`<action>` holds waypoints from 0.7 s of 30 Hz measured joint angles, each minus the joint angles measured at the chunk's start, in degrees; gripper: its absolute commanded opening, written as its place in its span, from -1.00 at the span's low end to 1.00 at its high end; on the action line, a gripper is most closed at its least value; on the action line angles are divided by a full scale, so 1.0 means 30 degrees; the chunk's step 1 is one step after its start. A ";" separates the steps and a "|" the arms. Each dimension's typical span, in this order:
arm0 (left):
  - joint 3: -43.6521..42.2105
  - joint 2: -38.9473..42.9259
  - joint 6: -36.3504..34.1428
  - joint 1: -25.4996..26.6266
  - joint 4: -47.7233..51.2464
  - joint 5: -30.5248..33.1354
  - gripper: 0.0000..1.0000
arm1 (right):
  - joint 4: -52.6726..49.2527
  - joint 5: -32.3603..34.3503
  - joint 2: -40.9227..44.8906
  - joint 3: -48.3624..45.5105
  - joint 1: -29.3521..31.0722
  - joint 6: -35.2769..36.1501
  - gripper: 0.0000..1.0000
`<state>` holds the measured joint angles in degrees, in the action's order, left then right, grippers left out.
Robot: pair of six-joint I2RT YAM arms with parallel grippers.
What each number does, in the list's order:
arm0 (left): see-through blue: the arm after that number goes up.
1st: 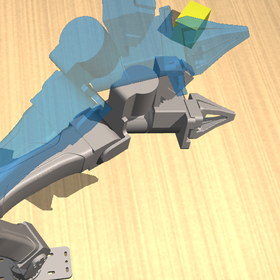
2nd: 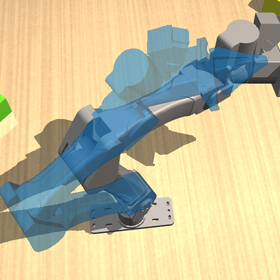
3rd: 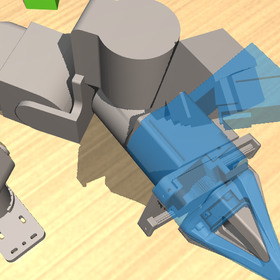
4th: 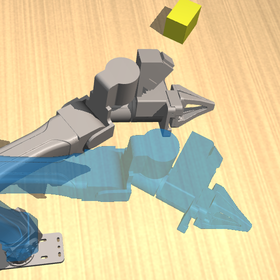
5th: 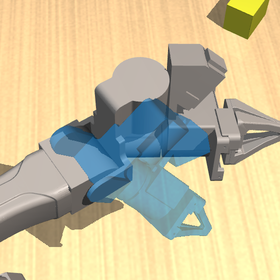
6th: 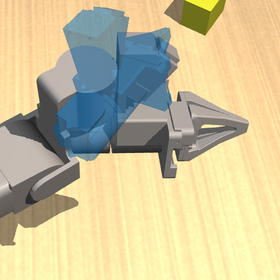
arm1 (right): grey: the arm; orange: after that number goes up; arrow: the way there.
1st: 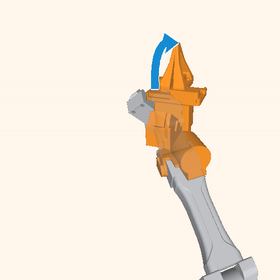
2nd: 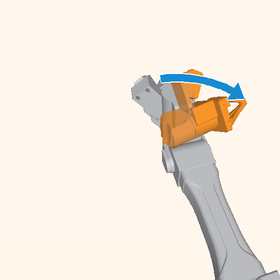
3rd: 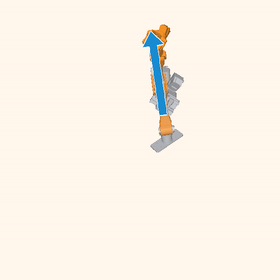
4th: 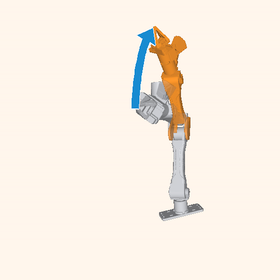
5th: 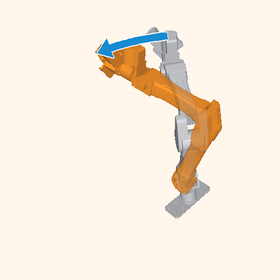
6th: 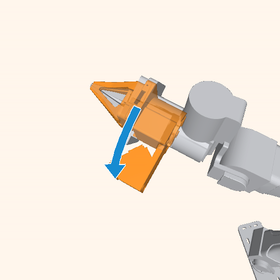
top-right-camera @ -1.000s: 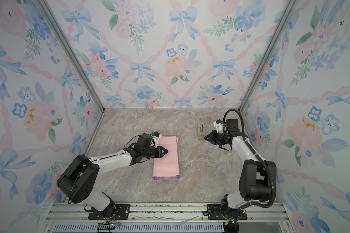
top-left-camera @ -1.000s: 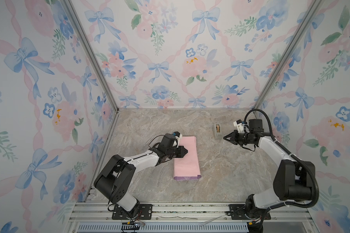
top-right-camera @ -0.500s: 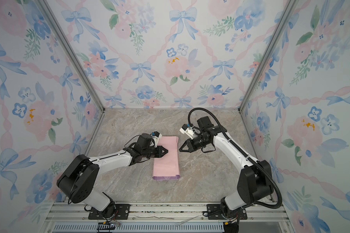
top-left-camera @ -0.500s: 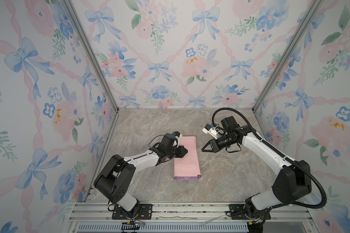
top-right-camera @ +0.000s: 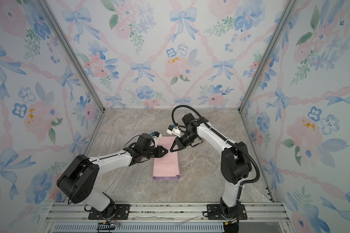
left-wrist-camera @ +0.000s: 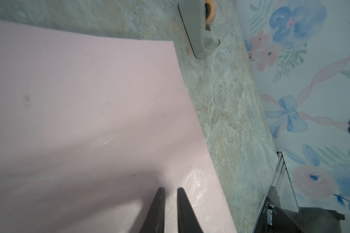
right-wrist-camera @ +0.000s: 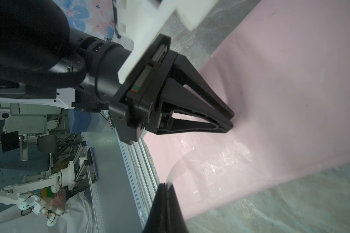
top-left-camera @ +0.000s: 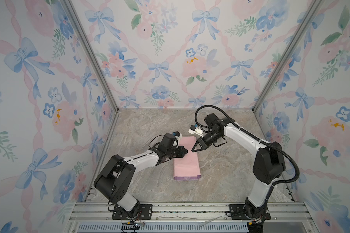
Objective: Wrap the gift box in paper
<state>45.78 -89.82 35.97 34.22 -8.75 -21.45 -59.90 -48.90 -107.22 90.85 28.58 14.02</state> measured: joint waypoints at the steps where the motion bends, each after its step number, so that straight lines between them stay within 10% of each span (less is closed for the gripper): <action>1: 0.0007 0.0000 -0.0007 0.0000 0.0015 0.0000 -0.69 | -0.0066 0.0015 -0.0350 0.0146 0.0007 0.0073 -1.00; 21: 0.0211 0.0000 -0.0007 0.0051 0.0102 0.0000 -0.69 | -0.1406 0.0313 -0.3089 0.0481 -0.0969 0.0561 -1.00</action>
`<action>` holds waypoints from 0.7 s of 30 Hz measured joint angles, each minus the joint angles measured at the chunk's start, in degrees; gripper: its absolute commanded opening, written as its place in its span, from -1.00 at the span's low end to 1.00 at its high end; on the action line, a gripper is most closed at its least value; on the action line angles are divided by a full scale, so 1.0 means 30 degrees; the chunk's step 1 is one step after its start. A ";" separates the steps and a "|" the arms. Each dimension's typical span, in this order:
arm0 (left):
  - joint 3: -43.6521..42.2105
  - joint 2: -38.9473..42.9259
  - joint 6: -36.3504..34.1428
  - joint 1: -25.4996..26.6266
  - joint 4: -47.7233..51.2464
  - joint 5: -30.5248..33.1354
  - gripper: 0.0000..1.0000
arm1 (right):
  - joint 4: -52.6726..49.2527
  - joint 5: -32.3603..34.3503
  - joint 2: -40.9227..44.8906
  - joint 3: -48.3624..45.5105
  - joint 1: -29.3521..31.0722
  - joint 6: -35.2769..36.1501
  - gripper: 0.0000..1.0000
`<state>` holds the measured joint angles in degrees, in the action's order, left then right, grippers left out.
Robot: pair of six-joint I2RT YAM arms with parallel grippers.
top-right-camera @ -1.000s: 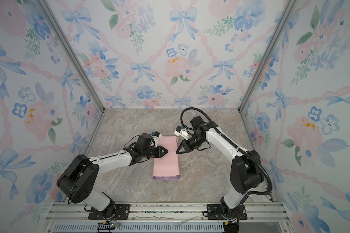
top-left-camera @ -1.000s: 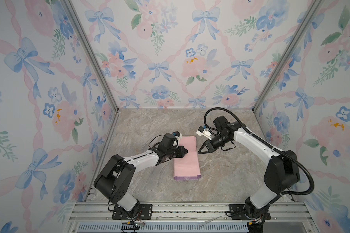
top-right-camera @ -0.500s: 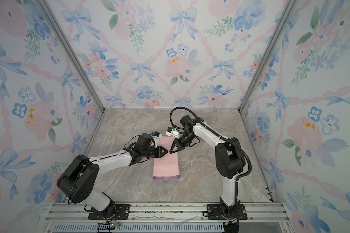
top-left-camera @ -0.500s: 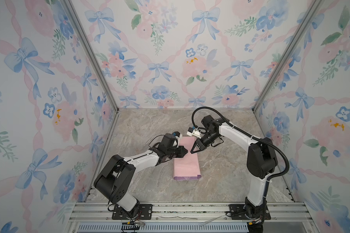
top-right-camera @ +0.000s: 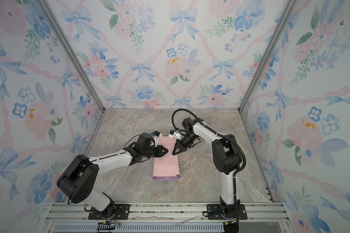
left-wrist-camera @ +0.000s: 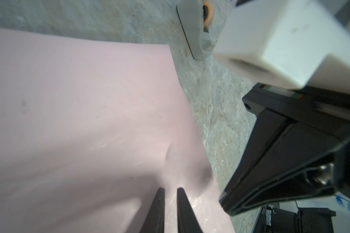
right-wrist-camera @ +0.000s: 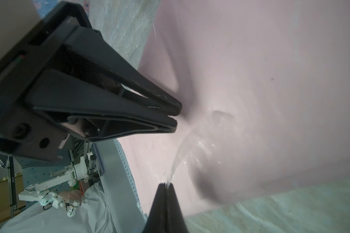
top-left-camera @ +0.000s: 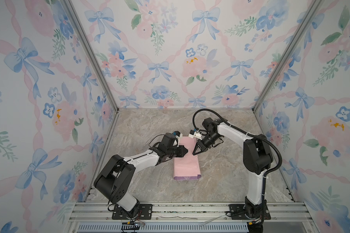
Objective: Wrap the gift box in paper
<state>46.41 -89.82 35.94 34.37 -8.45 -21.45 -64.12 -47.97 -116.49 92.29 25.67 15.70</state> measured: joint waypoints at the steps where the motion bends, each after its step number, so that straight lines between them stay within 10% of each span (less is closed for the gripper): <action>1: 0.0000 0.0000 0.0000 0.0015 0.0000 -0.0007 -0.69 | -0.0007 0.0015 0.0000 -0.0007 -0.0073 0.0000 -1.00; 21: 0.0073 0.0000 -0.0007 0.0036 0.0022 0.0000 -0.69 | -0.0605 0.0452 -0.0634 -0.0073 -0.0546 -0.0015 -1.00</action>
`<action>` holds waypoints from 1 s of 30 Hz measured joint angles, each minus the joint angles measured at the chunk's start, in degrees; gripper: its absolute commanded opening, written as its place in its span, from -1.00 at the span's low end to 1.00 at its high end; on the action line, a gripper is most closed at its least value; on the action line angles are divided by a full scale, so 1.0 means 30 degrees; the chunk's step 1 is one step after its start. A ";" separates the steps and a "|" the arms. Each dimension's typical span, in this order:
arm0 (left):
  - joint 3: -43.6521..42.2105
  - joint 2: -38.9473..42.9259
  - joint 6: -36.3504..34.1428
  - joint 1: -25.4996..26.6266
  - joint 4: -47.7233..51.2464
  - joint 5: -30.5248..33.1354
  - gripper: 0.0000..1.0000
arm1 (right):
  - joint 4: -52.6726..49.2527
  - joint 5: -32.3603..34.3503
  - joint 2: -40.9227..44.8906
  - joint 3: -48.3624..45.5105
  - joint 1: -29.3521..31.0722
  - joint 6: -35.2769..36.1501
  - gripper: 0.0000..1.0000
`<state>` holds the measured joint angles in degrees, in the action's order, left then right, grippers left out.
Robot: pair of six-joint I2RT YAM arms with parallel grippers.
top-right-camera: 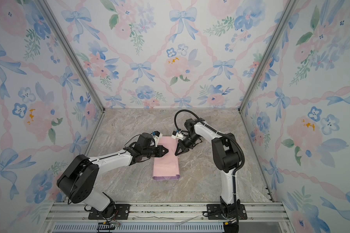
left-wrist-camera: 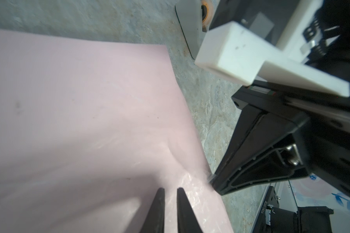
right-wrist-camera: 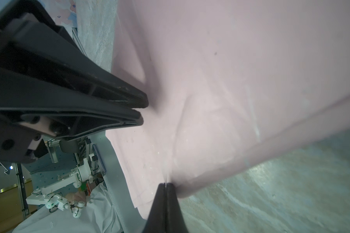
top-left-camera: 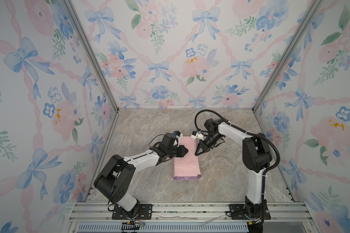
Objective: Wrap the gift box in paper
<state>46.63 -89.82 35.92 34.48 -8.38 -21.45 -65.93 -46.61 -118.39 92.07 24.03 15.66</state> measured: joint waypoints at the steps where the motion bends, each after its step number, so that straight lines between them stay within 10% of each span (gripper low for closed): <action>1: 0.0022 0.0000 0.0000 0.0000 0.0000 0.0000 -0.69 | -0.0029 0.0036 -0.0015 -0.0007 0.0000 0.0000 -1.00; 30: 0.1384 -0.0379 -0.0087 0.0933 -0.0714 -0.0641 -0.71 | -0.0029 0.0692 -0.0015 -0.0015 -0.0138 -0.0423 -1.00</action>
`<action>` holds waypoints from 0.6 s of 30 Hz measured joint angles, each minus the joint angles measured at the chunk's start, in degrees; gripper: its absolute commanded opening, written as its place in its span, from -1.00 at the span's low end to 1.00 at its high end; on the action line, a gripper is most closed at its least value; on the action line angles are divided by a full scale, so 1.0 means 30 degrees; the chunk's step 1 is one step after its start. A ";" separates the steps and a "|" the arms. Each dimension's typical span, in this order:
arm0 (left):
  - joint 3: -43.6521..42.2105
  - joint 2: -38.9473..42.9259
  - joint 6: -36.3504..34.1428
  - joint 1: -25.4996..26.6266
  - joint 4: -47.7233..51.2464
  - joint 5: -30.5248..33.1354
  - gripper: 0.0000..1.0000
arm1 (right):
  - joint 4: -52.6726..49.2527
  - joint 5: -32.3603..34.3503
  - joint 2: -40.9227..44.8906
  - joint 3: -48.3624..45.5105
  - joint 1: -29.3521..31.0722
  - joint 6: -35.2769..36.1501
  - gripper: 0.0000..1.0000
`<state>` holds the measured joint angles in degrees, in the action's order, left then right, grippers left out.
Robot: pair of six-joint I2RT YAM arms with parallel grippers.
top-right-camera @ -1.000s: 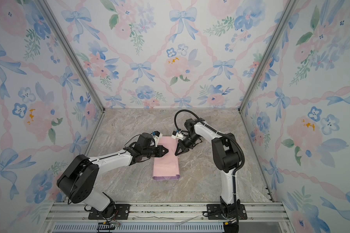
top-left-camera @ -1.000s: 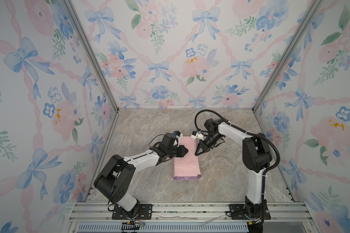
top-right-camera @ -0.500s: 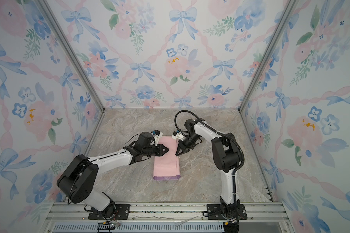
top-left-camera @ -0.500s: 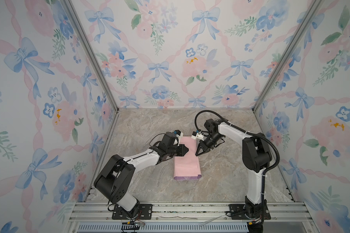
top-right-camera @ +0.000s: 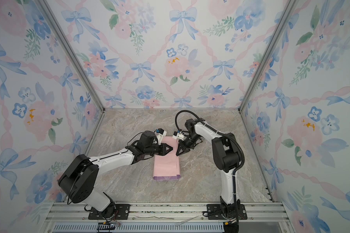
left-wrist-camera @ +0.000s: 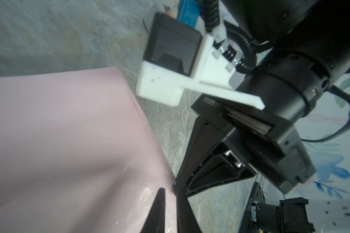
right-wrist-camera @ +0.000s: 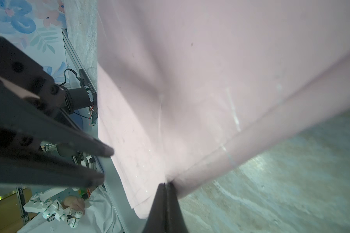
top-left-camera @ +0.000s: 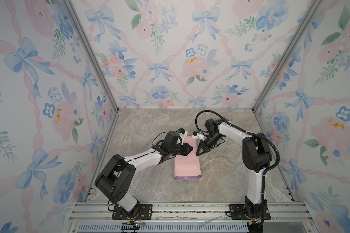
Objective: Wrap the gift box in paper
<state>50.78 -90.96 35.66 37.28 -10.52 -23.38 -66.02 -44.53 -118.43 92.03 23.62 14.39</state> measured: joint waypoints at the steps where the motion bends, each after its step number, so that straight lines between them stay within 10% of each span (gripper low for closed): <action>1: 0.0168 -0.0168 -0.0036 0.0087 -0.0066 -0.0036 -0.71 | 0.0000 0.0000 0.0000 0.0000 0.0000 0.0000 -1.00; 18: -0.0146 0.1494 -0.0044 -0.0189 0.0102 0.0641 -0.64 | 0.0430 -0.0736 0.0605 -0.0401 -0.0102 -0.0291 -1.00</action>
<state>50.35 -86.48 35.53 36.71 -10.22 -21.45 -64.73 -46.74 -116.62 90.83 23.31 13.52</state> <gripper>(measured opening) 0.185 0.046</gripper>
